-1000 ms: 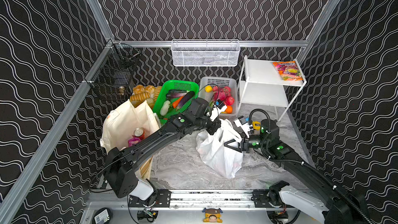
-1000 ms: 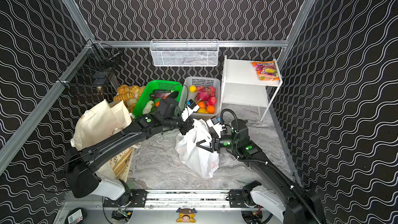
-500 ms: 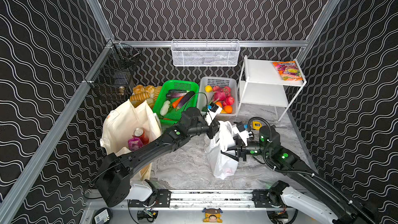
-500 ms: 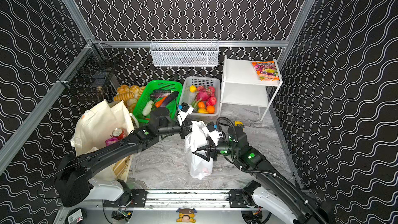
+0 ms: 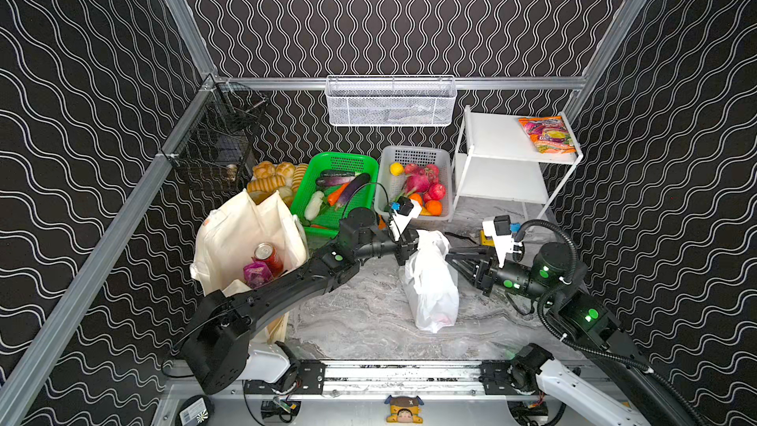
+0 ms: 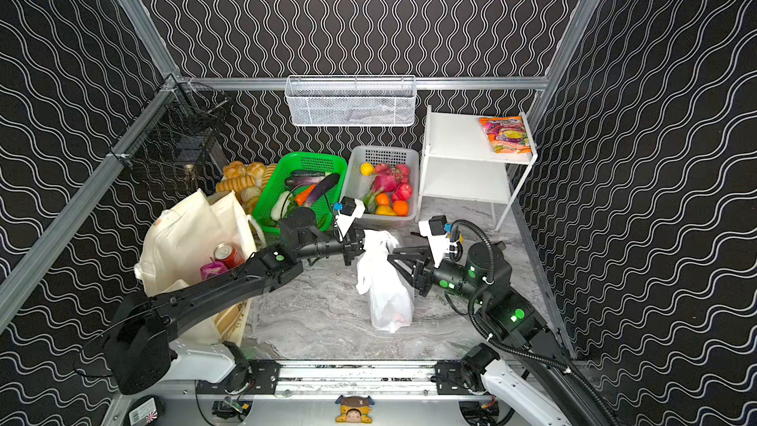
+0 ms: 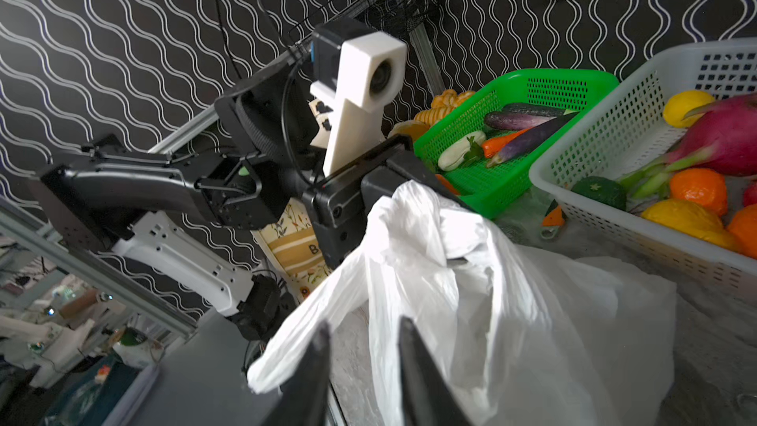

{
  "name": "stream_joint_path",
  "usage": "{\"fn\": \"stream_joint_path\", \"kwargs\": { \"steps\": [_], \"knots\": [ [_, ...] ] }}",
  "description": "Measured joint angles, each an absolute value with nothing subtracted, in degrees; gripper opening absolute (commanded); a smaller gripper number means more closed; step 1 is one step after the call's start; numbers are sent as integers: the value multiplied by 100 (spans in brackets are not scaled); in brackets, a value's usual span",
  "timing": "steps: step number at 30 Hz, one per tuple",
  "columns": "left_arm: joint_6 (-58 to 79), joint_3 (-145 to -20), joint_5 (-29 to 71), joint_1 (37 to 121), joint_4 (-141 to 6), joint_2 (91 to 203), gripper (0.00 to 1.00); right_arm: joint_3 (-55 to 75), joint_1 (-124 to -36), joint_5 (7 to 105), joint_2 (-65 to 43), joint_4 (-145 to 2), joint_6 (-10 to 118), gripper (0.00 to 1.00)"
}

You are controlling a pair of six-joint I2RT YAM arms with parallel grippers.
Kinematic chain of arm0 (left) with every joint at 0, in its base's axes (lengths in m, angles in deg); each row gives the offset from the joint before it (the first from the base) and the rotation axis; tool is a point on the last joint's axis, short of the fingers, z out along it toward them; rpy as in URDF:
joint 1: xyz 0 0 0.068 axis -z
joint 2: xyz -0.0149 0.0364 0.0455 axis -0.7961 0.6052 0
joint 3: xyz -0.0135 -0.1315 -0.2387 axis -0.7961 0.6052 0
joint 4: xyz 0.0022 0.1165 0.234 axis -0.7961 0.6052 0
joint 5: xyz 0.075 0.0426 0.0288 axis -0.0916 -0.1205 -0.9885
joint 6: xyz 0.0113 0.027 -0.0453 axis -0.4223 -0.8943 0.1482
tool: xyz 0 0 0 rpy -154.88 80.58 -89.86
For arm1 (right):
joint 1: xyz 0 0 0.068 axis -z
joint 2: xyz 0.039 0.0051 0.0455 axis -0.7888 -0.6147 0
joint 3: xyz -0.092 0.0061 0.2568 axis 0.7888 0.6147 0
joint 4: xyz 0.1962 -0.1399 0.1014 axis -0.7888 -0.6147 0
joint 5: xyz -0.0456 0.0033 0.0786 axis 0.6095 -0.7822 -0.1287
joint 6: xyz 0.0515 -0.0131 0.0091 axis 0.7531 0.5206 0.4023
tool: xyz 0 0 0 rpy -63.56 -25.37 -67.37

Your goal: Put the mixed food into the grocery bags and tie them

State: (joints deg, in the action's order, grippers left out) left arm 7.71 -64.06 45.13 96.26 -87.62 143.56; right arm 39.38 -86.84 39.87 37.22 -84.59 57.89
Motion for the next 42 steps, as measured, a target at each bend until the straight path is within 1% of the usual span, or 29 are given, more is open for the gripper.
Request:
{"fn": "stream_joint_path", "kwargs": {
  "steps": [2, 6, 7, 8, 10, 11, 13, 15, 19, 21, 26, 28, 33, 37, 39, 41, 42],
  "knots": [
    [806, -6408, 4550, 9624, -8771, 14375, 0, 3802, -8684, 4028, 3405, -8477, 6111, 2],
    [902, -6411, 4583, 9620, -8782, 14375, 0, 3824, -8684, 4035, 2975, -8287, 6703, 1],
    [920, -6411, 4598, 9620, -8782, 14375, 0, 3905, -8686, 4035, 2887, -8173, 6858, 2],
    [937, -6411, 4616, 9618, -8782, 14375, 0, 3983, -8690, 4055, 2815, -8123, 6992, 6],
    [1047, -6411, 4660, 9615, -8791, 14375, 0, 4051, -8688, 4269, 2686, -8184, 7177, 8],
    [1064, -6411, 4688, 9609, -8806, 14375, 0, 4071, -8688, 4476, 2658, -8221, 7267, 13],
    [1202, -6404, 4756, 9598, -8874, 14375, 0, 4193, -8679, 4730, 2673, -8166, 7389, 18],
    [1326, -6380, 4828, 9589, -8957, 14375, 0, 4401, -8651, 4846, 2725, -8027, 7490, 28],
    [1580, -6336, 4998, 9563, -9125, 14430, 0, 4633, -8612, 4699, 2778, -7550, 7446, 35],
    [1676, -6341, 5101, 9552, -9206, 14463, 0, 4689, -8607, 4551, 2782, -7303, 7243, 38],
    [1963, -6398, 5328, 9508, -9420, 14657, 0, 4775, -8609, 4166, 2872, -6886, 6579, 50],
    [2061, -6404, 5416, 9486, -9423, 14712, 0, 4834, -8612, 4129, 2970, -6772, 6279, 52],
    [2170, -6413, 5549, 9417, -9420, 14736, 0, 5083, -8612, 4249, 3189, -6615, 5739, 50],
    [2183, -6432, 5595, 9403, -9372, 14730, 0, 5096, -8612, 4490, 3149, -6438, 5722, 43],
    [2181, -6439, 5615, 9401, -9363, 14730, 0, 5098, -8612, 4542, 3060, -6304, 5809, 41],
    [2175, -6452, 5641, 9395, -9329, 14730, 0, 5109, -8612, 4535, 2944, -6129, 5912, 29],
    [2148, -6463, 5652, 9388, -9313, 14730, 0, 5109, -8612, 4538, 2885, -6062, 5953, 25]
  ]
}}
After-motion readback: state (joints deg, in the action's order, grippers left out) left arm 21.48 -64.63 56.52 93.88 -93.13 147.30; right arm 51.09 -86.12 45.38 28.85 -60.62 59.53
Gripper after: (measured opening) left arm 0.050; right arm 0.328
